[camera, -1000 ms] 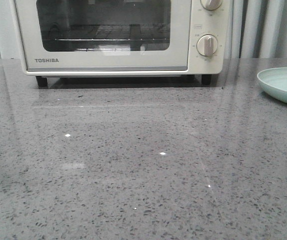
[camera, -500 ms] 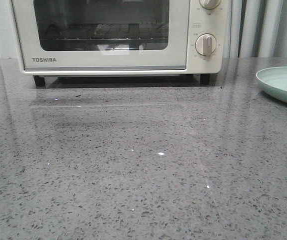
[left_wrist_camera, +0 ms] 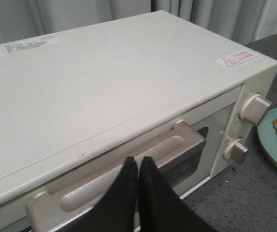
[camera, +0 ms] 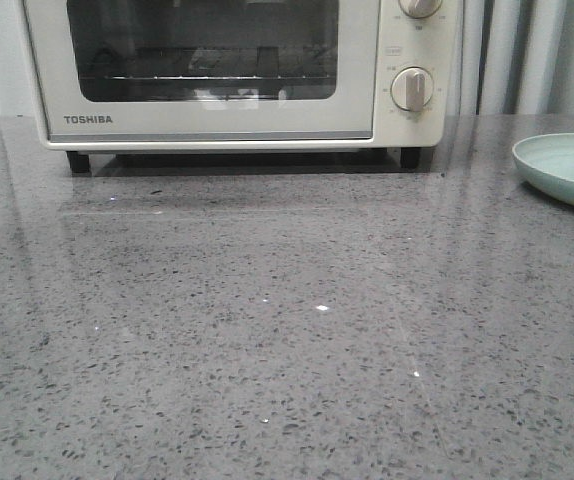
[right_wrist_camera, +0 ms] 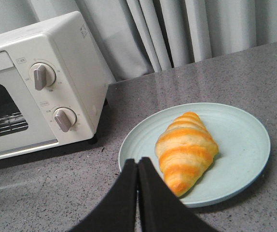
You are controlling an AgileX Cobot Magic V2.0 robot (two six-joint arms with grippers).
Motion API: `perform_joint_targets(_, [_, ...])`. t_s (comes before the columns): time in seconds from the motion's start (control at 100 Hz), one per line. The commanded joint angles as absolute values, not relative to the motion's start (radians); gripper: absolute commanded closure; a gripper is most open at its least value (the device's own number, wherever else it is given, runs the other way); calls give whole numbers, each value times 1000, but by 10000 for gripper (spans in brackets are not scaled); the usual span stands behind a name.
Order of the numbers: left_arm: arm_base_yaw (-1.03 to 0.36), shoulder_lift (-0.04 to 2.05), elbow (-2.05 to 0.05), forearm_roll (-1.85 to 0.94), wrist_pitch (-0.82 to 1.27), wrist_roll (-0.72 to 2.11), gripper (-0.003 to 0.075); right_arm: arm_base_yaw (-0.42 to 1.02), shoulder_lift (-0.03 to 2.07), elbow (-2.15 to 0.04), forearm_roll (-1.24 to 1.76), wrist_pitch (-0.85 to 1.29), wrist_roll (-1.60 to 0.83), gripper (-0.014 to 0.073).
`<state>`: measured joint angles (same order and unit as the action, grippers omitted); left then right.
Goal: Put bread in oven
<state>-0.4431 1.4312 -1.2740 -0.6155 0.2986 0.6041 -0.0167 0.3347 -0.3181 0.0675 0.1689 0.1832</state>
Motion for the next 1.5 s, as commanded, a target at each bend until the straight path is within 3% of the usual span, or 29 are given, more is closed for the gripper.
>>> perform_joint_targets(0.0, [-451, 1419, -1316, -638, 224, 604, 741, -22, 350, -356, 59, 98, 168, 641])
perform_joint_targets(0.47, [-451, 1479, -1316, -624, 194, 604, 741, -22, 350, -356, 59, 102, 168, 641])
perform_joint_targets(1.05, [-356, 1475, -1310, -583, 465, 600, 742, -22, 350, -356, 59, 102, 168, 641])
perform_joint_targets(1.49, [-358, 1413, -1138, -583, 486, 599, 742, -22, 350, -356, 59, 102, 168, 641])
